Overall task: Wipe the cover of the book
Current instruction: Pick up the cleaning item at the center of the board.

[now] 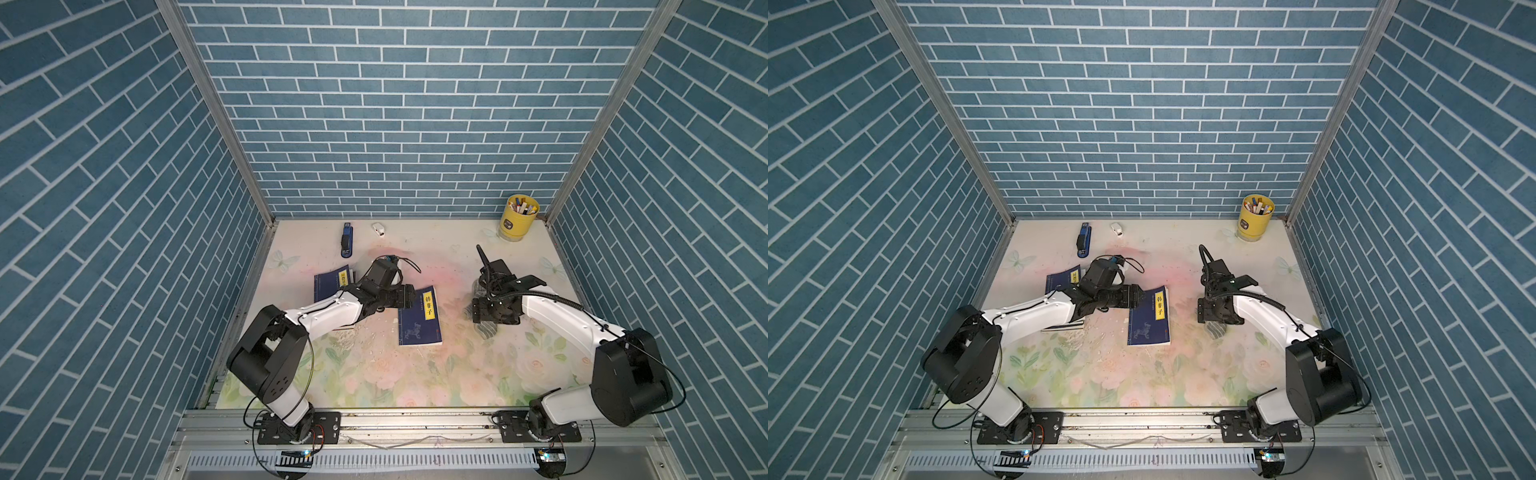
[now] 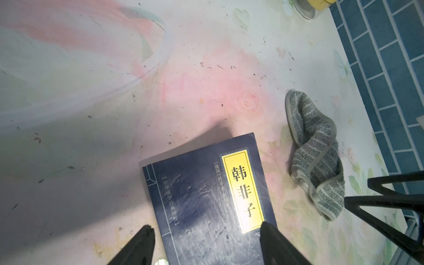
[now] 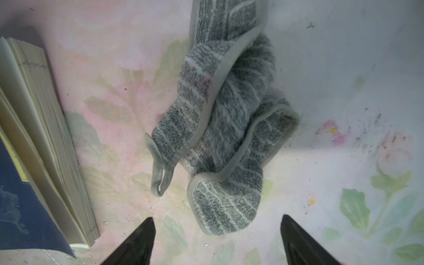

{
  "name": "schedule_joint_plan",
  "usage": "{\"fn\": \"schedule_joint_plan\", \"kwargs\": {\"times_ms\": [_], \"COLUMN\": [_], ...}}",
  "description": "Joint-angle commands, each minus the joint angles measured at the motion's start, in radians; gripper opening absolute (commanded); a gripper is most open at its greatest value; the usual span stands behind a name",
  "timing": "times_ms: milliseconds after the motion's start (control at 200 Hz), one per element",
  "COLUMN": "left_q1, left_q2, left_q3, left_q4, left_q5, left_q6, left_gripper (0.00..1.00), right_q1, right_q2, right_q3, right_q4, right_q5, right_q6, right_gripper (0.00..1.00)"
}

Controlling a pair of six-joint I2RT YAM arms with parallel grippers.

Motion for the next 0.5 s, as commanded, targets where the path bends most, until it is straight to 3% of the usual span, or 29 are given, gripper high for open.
{"fn": "schedule_joint_plan", "kwargs": {"times_ms": [0, 290, 405, 495], "left_q1": [-0.001, 0.001, 0.001, 0.003], "left_q2": [-0.010, -0.016, -0.022, -0.023], "left_q3": [-0.012, -0.015, -0.022, -0.025], "left_q4": [-0.007, -0.029, -0.026, -0.025], "left_q5": [-0.008, -0.034, -0.046, -0.056], "left_q6": [0.024, 0.042, 0.041, 0.039], "left_gripper": [0.77, 0.77, 0.78, 0.78], "right_q1": [-0.019, -0.060, -0.089, -0.100], "right_q2": [0.042, 0.216, 0.243, 0.255], "right_q3": [0.000, 0.082, 0.075, 0.067], "right_q4": [0.054, 0.129, 0.168, 0.190], "right_q5": [-0.033, 0.035, 0.021, 0.000], "right_q6": [-0.006, 0.038, 0.055, 0.046], "right_gripper": [0.86, 0.84, 0.73, 0.57]}}
